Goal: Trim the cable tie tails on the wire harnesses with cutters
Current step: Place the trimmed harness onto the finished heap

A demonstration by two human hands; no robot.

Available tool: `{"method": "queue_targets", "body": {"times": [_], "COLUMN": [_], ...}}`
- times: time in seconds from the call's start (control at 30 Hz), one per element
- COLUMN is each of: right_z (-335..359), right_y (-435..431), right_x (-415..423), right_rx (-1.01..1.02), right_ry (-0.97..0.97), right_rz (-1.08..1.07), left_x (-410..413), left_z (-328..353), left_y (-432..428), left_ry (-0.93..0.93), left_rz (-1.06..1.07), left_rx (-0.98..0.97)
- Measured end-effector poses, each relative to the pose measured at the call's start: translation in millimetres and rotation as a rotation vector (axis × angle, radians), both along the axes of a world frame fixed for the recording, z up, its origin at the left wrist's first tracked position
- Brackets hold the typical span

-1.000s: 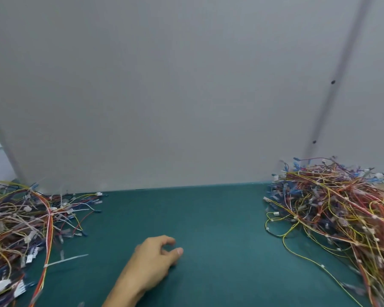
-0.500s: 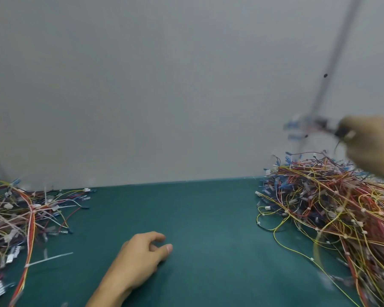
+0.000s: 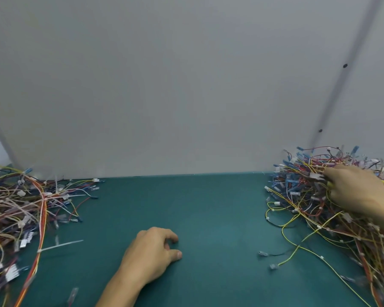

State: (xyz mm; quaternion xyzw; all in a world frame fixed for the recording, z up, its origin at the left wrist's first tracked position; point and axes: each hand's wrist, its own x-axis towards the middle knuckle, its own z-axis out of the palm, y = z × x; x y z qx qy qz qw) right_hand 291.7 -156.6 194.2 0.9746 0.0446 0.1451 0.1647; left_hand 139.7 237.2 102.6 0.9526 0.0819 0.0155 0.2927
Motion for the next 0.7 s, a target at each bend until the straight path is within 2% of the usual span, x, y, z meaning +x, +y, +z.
{"method": "queue_targets", "body": {"times": [0.07, 0.17, 0.23, 0.4, 0.6, 0.7], "right_z": [4, 10, 10, 14, 37, 49], "right_y": [5, 9, 11, 9, 20, 37], "right_x": [0, 2, 2, 7, 2, -12], "right_rx": [-0.034, -0.146, -0.151, -0.107, 0.075, 0.454], "right_ry": [0.021, -0.057, -0.079, 0.071, 0.105, 0.184], "right_rz": [-0.033, -0.148, -0.206, -0.258, -0.091, 0.097], "left_x": [0, 0, 0, 1, 1, 0], "left_z": [0, -1, -1, 0, 3, 2], "left_y": [0, -1, -1, -1, -2, -2], "left_ry": [-0.007, -0.013, -0.012, -0.011, 0.014, 0.012], "left_rz": [-0.002, -0.002, -0.003, -0.007, -0.012, -0.011], "left_rx": [0.007, 0.016, 0.021, 0.014, 0.027, 0.031]}}
